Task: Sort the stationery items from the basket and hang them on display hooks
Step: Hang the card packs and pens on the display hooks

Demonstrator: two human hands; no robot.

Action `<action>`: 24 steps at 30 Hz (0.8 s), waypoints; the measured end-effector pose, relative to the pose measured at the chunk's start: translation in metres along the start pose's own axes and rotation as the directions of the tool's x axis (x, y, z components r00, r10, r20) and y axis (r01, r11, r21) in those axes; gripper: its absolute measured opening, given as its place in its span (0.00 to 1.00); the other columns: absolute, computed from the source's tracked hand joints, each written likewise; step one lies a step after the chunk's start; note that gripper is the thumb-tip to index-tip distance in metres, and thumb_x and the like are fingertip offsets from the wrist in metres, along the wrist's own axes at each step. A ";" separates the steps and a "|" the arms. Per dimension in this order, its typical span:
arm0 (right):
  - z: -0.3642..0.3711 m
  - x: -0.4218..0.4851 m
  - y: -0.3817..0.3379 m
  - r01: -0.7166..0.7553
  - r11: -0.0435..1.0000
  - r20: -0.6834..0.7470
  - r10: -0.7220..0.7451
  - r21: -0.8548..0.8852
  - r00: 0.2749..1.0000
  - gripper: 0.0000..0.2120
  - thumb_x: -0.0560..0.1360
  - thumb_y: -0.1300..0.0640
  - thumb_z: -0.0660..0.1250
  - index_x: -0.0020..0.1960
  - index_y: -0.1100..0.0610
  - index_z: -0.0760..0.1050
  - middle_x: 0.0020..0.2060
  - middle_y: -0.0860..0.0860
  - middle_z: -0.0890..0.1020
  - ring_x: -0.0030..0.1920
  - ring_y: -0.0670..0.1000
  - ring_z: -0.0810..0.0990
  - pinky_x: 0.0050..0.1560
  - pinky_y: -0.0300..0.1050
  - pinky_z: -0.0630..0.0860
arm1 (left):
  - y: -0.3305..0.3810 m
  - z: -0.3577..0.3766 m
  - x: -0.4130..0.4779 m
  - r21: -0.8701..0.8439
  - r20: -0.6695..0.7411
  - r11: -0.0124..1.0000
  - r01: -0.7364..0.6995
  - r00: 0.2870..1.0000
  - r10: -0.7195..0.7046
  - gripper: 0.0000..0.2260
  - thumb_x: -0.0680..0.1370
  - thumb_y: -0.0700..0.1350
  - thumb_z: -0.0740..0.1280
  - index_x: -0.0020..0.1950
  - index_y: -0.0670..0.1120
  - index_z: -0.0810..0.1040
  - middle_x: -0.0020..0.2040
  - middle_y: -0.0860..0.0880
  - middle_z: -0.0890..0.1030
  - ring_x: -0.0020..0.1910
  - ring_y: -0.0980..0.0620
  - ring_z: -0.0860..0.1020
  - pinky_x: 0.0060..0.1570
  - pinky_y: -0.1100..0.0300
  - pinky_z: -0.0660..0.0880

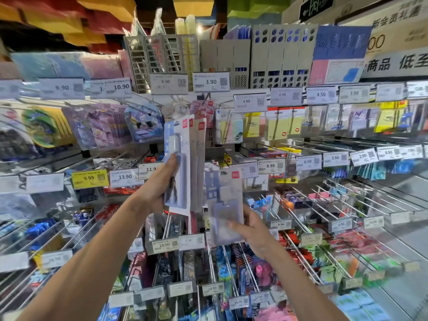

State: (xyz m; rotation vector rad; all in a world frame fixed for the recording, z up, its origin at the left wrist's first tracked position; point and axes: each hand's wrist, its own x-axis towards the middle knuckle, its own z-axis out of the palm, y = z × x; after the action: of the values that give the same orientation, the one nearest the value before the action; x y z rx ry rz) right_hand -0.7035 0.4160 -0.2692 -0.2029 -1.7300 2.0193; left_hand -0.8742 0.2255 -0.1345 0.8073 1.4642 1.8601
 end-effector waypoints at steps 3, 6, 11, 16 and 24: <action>-0.003 -0.002 0.016 0.005 0.999 -0.050 -0.007 -0.044 0.999 0.18 0.71 0.53 0.80 0.59 0.42 0.82 0.57 0.52 0.86 0.60 0.56 0.84 0.54 0.44 0.82 | 0.001 0.000 0.001 0.014 -0.015 1.000 0.010 1.000 -0.010 0.38 0.70 0.71 0.68 0.72 0.50 0.77 0.68 0.44 0.81 0.63 0.46 0.82 0.57 0.48 0.82; 0.003 0.004 0.016 0.022 0.995 -0.023 -0.024 -0.099 0.999 0.22 0.68 0.42 0.80 0.61 0.38 0.80 0.58 0.47 0.86 0.59 0.50 0.84 0.54 0.41 0.82 | 0.001 0.001 0.001 0.016 0.040 1.000 0.011 0.999 -0.012 0.40 0.60 0.73 0.77 0.65 0.51 0.84 0.63 0.43 0.84 0.60 0.44 0.84 0.50 0.48 0.84; 0.013 0.028 0.014 0.026 0.993 -0.035 -0.030 -0.116 0.999 0.15 0.77 0.53 0.75 0.61 0.42 0.80 0.57 0.49 0.86 0.58 0.51 0.85 0.53 0.43 0.82 | -0.001 -0.001 0.004 -0.002 0.102 1.000 0.012 0.995 -0.012 0.38 0.58 0.73 0.79 0.62 0.52 0.85 0.59 0.44 0.86 0.56 0.44 0.86 0.45 0.50 0.84; 0.019 0.044 0.016 0.056 0.990 -0.023 -0.059 -0.133 0.998 0.17 0.79 0.51 0.73 0.66 0.52 0.78 0.58 0.49 0.86 0.59 0.51 0.85 0.52 0.43 0.82 | 0.002 -0.001 0.004 0.026 0.134 1.000 0.017 0.991 -0.021 0.35 0.58 0.72 0.79 0.58 0.52 0.88 0.57 0.42 0.87 0.53 0.43 0.86 0.45 0.49 0.84; 0.023 0.055 0.032 -0.002 0.972 -0.084 -0.018 -0.234 0.996 0.10 0.79 0.49 0.71 0.56 0.34 0.80 0.52 0.40 0.86 0.51 0.41 0.85 0.44 0.34 0.81 | 0.001 -0.003 0.005 0.062 0.129 0.998 -0.025 0.992 0.017 0.32 0.63 0.74 0.75 0.59 0.56 0.86 0.59 0.44 0.86 0.57 0.44 0.85 0.49 0.51 0.84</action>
State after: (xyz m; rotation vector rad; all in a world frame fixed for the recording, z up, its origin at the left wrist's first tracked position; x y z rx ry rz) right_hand -0.7694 0.4166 -0.2853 -0.3526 -1.9079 1.7705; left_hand -0.8802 0.2273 -0.1335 0.9581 1.4451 1.7502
